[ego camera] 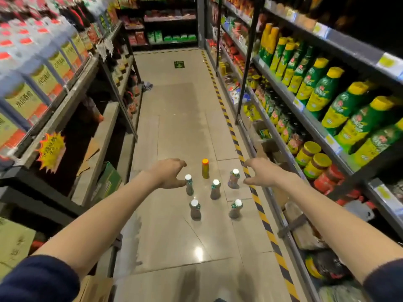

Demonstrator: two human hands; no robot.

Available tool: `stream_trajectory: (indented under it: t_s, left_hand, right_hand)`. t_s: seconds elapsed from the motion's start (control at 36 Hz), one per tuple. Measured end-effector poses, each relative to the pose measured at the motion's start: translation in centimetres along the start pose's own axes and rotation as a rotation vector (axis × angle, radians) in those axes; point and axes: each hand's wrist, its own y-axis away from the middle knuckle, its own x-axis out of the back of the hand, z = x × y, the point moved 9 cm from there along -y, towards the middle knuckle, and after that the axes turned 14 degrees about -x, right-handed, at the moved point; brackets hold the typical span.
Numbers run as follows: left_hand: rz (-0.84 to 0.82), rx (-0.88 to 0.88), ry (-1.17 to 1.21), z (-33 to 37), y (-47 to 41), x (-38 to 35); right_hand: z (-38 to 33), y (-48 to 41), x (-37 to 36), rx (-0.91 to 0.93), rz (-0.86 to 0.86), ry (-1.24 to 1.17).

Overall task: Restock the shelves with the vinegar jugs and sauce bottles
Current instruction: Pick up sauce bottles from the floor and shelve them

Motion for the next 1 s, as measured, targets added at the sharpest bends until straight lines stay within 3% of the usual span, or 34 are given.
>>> stream_trajectory:
  t_s: [0.33, 0.72, 1.0]
  left_hand:
    - [-0.096, 0.012, 0.067, -3.1, -4.6, -3.8]
    - [-0.258, -0.100, 0.083, -8.9, -12.5, -9.3]
    - [-0.372, -0.184, 0.043, -12.1, -18.1, -14.7]
  right_hand:
    - [-0.2, -6.7, -1.8, 0.011, -0.074, -0.065]
    - [-0.6, -15.3, -4.7, -0.041, -0.129, -0.023]
    - [1.0, -19.8, -9.3, -0.130, -0.206, -0.142]
